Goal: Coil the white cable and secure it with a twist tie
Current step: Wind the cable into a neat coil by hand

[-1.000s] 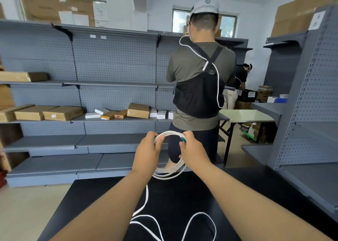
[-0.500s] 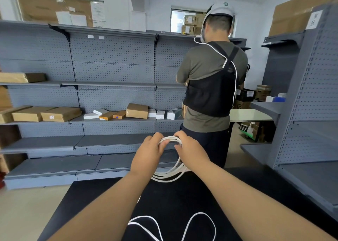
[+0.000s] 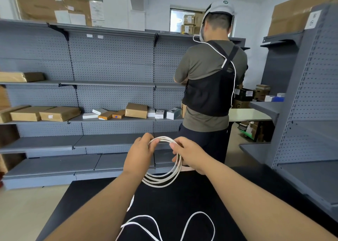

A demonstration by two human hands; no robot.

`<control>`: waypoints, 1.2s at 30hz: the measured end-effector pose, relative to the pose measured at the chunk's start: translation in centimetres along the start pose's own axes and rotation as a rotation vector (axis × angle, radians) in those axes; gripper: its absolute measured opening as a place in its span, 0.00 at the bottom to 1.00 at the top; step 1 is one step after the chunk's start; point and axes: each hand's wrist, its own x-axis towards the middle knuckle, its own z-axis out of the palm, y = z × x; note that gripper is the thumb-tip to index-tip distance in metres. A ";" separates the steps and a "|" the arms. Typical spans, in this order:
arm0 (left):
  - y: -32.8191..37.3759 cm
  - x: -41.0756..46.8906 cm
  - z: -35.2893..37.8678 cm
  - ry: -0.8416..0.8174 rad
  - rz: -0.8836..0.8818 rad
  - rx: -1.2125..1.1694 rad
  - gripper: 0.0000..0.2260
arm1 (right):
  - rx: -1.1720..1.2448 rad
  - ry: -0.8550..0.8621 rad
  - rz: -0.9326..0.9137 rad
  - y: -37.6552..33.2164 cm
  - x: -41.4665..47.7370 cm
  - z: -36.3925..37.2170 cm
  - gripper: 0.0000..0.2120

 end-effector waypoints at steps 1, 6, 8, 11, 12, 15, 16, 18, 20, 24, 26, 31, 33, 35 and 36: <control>0.0 0.0 0.0 -0.002 0.000 0.001 0.11 | 0.013 0.019 -0.001 0.1 0.0 0.1 0.06; -0.1 -0.1 0.1 -0.007 -0.004 -0.006 0.11 | -0.023 0.122 -0.037 0.1 0.2 0.5 0.08; 0.0 -0.2 0.2 -0.005 -0.007 -0.019 0.12 | -0.060 0.165 -0.054 0.0 0.3 0.8 0.08; 0.0 -0.2 0.4 -0.001 -0.028 -0.045 0.14 | -0.090 0.236 -0.067 0.1 0.2 1.1 0.10; 0.0 -0.2 0.5 0.000 -0.057 -0.077 0.14 | -0.081 0.262 -0.068 0.1 0.2 1.2 0.10; 0.1 -0.2 0.8 -0.003 -0.186 -0.192 0.14 | -0.021 0.348 -0.065 0.2 0.2 1.4 0.11; 0.1 -0.3 0.9 -0.010 -0.228 -0.216 0.16 | 0.006 0.380 -0.056 0.3 0.2 1.5 0.11; 0.3 -0.3 1.0 -0.030 -0.298 -0.275 0.22 | 0.035 0.426 -0.048 0.4 0.1 1.5 0.11; 0.5 -0.3 0.9 -0.026 -0.326 -0.319 0.24 | 0.047 0.410 -0.058 0.5 -0.1 1.5 0.11; 0.8 -0.1 0.5 0.044 -0.216 -0.249 0.17 | 0.060 0.264 -0.070 0.4 -0.1 1.4 0.08; 1.0 0.1 0.2 0.057 -0.119 -0.154 0.15 | 0.067 0.202 -0.073 0.3 0.0 1.5 0.08; 1.2 0.7 -0.4 0.075 0.018 -0.019 0.15 | 0.152 0.215 -0.076 0.4 -0.1 1.8 0.10; 1.1 0.5 -0.2 0.066 0.000 -0.045 0.14 | 0.143 0.256 -0.088 0.4 0.0 1.9 0.09; 0.9 0.3 0.1 0.060 -0.075 -0.140 0.14 | 0.159 0.301 -0.089 0.4 0.2 2.0 0.09; 0.7 0.2 0.2 0.056 -0.115 -0.193 0.14 | 0.184 0.328 -0.077 0.5 0.3 2.0 0.09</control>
